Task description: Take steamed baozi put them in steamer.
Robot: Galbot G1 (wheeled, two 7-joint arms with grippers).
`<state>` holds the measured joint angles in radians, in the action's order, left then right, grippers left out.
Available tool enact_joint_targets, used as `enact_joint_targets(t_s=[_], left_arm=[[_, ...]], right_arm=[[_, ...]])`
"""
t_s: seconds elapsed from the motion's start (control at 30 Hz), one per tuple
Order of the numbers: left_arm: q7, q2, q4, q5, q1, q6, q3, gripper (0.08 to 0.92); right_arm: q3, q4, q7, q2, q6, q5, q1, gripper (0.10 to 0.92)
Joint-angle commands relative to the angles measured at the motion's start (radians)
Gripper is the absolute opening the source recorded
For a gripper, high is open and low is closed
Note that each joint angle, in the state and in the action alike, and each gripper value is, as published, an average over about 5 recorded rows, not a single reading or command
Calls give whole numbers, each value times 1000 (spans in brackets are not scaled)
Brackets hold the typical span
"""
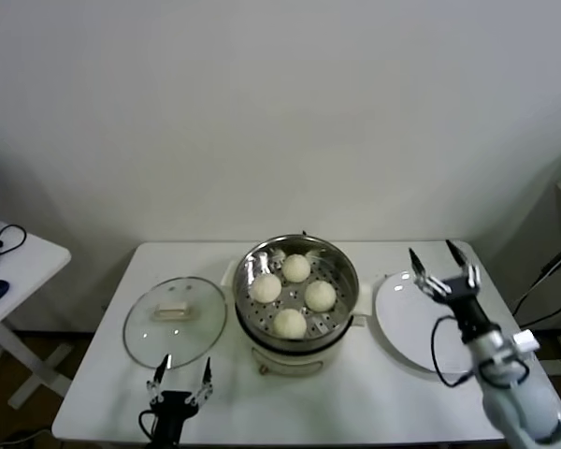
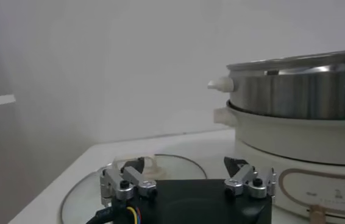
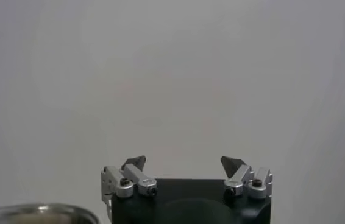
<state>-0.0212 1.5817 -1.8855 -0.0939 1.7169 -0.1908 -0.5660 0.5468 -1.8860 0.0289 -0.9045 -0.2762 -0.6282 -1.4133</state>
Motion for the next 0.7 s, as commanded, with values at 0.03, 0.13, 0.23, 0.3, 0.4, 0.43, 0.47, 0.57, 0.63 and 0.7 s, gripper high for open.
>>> enact_joint_targets(t_s=[0.03, 0.13, 0.23, 0.3, 0.4, 0.43, 0.47, 0.57, 0.63, 0.7], left_arm=[[-2, 0, -11, -1, 6, -4, 2, 823], [-2, 0, -17, 1, 11, -5, 0, 823], [-1, 1, -20, 2, 16, -7, -1, 823], [-1, 2, -23, 2, 19, -8, -1, 823], [0, 4, -27, 3, 23, -8, -1, 823], [0, 4, -28, 3, 24, -8, -2, 823], [0, 4, -30, 3, 24, -8, -2, 823], [0, 4, -35, 5, 26, -8, -4, 823], [0, 4, -38, 7, 27, -7, -5, 823], [0, 4, -40, 8, 28, -7, -6, 823]], right_arm=[[179, -39, -12, -282, -183, 92, -369, 823], [158, -35, -11, -294, -183, 95, -368, 823], [141, -32, -9, -302, -184, 100, -365, 823], [132, -29, -8, -308, -186, 103, -363, 823], [118, -24, -7, -316, -190, 107, -364, 823], [114, -23, -7, -319, -192, 108, -365, 823], [109, -21, -7, -322, -194, 110, -366, 823], [100, -19, -7, -330, -197, 114, -367, 823], [96, -19, -7, -335, -199, 115, -367, 823], [94, -19, -7, -338, -199, 116, -367, 823]])
